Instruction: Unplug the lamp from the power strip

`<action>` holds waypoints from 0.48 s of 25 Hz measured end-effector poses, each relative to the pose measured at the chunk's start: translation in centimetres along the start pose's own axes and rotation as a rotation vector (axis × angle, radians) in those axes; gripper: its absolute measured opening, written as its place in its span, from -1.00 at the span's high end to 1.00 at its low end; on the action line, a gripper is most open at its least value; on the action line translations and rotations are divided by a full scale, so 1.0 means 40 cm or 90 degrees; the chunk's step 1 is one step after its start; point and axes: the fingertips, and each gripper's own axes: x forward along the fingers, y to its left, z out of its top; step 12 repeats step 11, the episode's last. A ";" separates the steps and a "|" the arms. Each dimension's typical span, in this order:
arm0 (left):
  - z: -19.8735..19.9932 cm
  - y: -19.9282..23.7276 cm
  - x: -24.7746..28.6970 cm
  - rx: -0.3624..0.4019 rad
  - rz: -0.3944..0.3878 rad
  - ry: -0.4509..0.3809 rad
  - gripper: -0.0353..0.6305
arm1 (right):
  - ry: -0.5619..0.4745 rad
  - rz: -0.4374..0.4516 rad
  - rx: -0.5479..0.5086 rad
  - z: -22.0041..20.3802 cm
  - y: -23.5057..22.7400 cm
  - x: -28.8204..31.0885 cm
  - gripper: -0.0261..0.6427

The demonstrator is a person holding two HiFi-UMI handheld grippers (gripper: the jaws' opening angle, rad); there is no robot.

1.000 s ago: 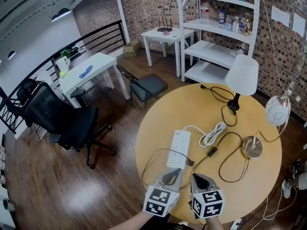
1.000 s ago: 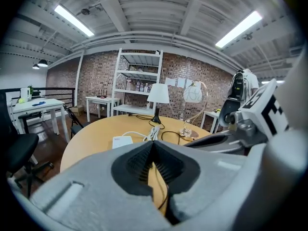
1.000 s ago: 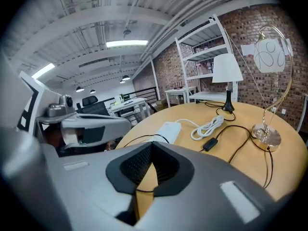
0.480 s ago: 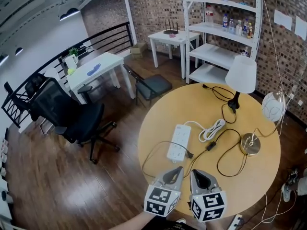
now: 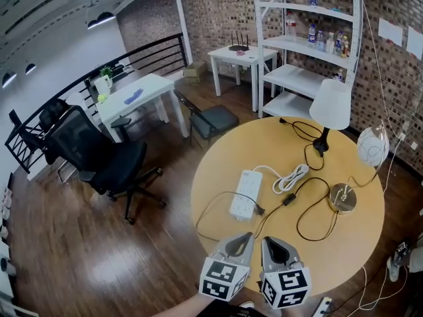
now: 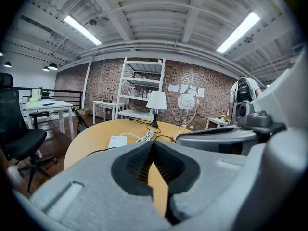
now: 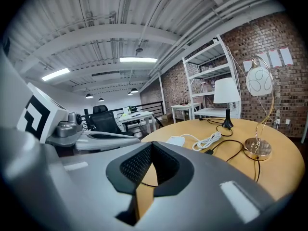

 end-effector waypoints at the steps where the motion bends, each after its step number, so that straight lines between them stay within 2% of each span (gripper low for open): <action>1: -0.003 -0.005 -0.003 -0.001 -0.001 0.000 0.89 | -0.001 0.002 0.001 -0.003 0.002 -0.004 0.92; 12: -0.017 -0.039 -0.027 -0.004 0.010 -0.005 0.89 | -0.014 -0.004 0.016 -0.017 -0.007 -0.061 0.92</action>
